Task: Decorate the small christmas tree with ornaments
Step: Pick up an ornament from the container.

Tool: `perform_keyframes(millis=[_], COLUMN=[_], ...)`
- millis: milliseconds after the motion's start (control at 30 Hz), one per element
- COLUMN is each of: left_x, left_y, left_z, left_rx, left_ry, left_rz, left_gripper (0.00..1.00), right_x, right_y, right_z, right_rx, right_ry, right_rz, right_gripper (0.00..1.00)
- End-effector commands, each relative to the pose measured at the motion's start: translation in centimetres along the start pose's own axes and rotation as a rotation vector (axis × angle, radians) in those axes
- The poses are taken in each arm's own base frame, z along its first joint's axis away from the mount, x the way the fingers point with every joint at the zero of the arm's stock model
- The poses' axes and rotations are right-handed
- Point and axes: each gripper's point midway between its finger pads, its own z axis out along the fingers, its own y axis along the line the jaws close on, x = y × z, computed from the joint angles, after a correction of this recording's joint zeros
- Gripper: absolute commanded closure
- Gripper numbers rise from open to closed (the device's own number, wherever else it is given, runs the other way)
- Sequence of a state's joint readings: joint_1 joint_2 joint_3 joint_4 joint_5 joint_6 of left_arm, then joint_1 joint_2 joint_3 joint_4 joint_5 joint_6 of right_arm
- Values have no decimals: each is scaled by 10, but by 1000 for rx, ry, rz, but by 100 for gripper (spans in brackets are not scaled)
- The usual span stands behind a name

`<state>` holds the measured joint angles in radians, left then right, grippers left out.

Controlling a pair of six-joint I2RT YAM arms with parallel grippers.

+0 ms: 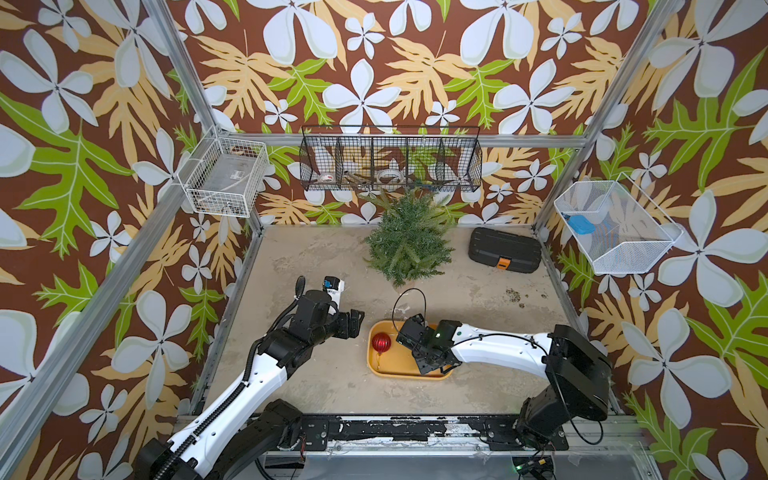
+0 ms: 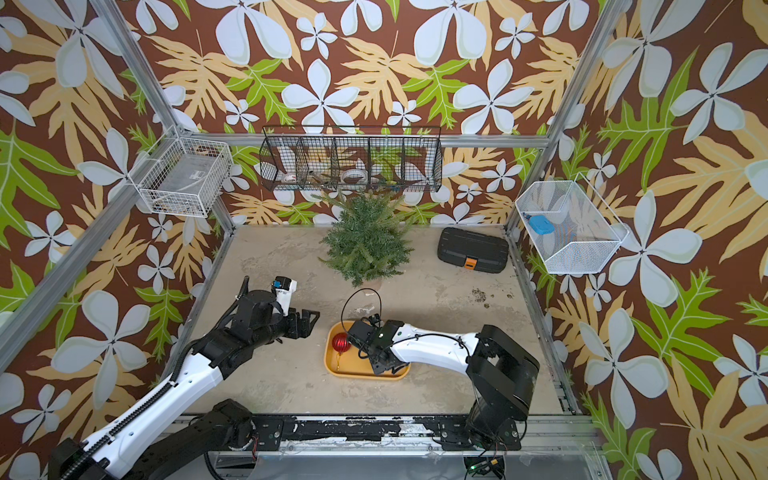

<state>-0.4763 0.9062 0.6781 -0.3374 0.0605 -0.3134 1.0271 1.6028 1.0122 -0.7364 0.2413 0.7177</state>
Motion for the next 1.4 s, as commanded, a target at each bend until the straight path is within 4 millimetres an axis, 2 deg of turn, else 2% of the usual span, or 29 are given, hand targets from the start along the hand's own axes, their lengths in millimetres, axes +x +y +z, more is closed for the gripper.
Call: perform_keyframes(millis=[0, 133, 300, 467, 600, 633, 733, 867, 1033, 1367], left_x=[-7, -15, -35, -58, -61, -62, -68, -69, -51, -53], left_y=[0, -6, -35, -79, -127, -132, -140, -149, -169, -187], left_z=[-1, -9, -31, -74, -124, -136, -161, -181, -196, -184], left_rx=[-5, 22, 182, 417, 718, 761, 813, 856, 1005, 1112], left_ry=[-30, -68, -187, -340, -465, -513, -628, -691, -674, -607], left_rz=[3, 18, 66, 166, 318, 342, 407, 496, 683, 743], left_gripper=[16, 16, 16, 17, 22, 24, 26, 27, 27, 29], right_x=[-15, -35, -55, -65, -62, -61, -56, -51, -43, -31], right_y=[-6, 3, 12, 1, 7, 8, 1, -10, -10, -9], right_z=[-24, -67, -125, -178, -230, -242, -269, -290, -302, -318], right_rx=[-11, -159, -460, -645, -800, -822, -813, -735, -646, -475], right_ry=[-83, -212, -384, -582, -714, -759, -904, -1085, -1179, -1340], right_rz=[18, 1, -32, -85, -220, -261, -356, -488, -707, -1054], right_gripper=[50, 51, 49, 50, 56, 60, 61, 62, 66, 73])
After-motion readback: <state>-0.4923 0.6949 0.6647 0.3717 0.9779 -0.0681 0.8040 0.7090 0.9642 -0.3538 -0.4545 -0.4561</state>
